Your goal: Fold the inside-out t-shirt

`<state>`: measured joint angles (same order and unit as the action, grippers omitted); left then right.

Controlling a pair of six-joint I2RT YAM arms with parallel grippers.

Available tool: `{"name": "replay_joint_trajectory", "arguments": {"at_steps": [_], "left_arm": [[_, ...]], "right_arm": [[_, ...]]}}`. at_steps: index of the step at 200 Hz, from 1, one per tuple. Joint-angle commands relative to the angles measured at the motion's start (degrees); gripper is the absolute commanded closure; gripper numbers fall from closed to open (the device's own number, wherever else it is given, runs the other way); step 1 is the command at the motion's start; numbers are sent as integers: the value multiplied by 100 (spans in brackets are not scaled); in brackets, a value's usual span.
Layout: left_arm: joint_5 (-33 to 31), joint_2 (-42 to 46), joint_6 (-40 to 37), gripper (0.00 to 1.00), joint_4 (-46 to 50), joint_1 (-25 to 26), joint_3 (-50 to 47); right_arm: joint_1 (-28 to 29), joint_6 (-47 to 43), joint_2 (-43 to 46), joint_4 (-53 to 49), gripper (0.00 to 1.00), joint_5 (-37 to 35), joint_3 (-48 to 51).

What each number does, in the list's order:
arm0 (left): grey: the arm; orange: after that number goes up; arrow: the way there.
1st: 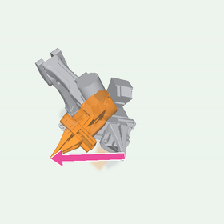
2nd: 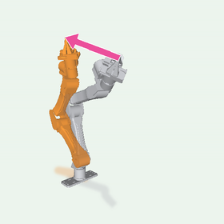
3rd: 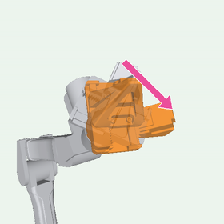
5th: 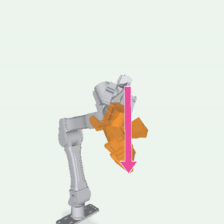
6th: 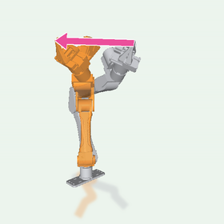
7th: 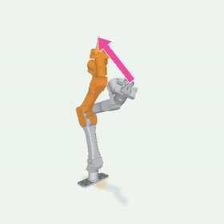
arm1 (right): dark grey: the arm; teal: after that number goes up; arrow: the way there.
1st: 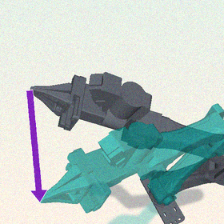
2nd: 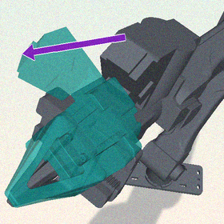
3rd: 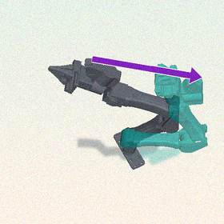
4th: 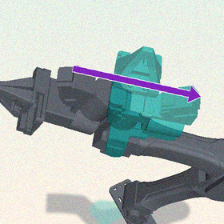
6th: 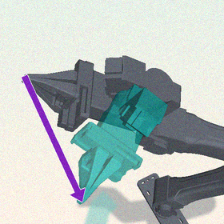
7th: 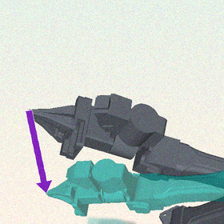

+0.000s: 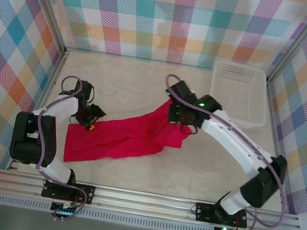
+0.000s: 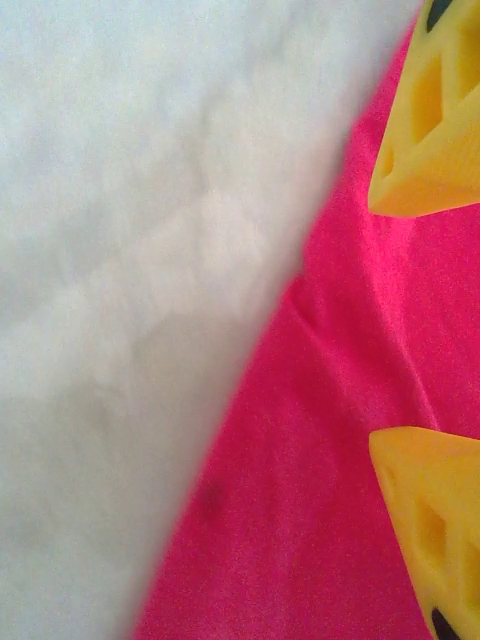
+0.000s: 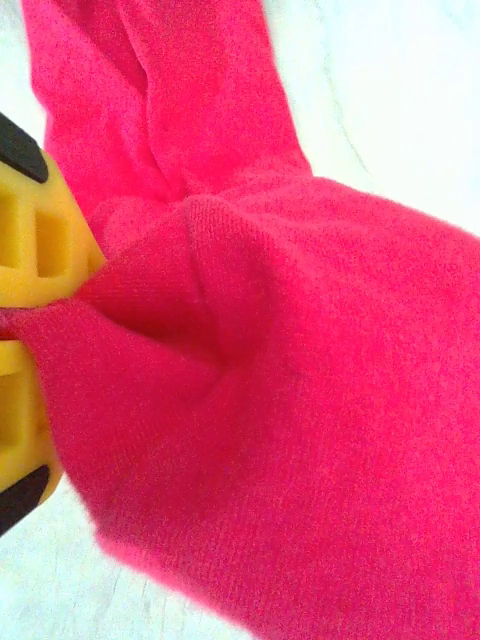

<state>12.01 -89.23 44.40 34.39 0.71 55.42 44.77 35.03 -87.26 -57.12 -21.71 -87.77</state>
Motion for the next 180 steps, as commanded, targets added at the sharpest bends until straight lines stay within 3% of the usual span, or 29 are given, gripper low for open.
{"name": "replay_joint_trajectory", "arguments": {"at_steps": [1, 33, 76, 129, 180], "left_arm": [[-122, -237, 179, 42, 86, 240, 585], [2, -376, 224, 42, 211, 404, 1139], [67, -253, -118, 40, 666, 221, 1520], [522, 300, -446, 40, 813, -1010, 1059], [492, 538, -627, 39, 898, -1430, 820]], "right_arm": [[-285, -375, 511, -33, 97, -72, 148], [-744, -787, 676, -281, 96, -87, -69], [-715, -648, 258, -289, 97, 435, -539], [660, -191, -963, 215, 96, 741, -1236], [1550, 73, -2988, 365, 94, 1182, -2801]]}}
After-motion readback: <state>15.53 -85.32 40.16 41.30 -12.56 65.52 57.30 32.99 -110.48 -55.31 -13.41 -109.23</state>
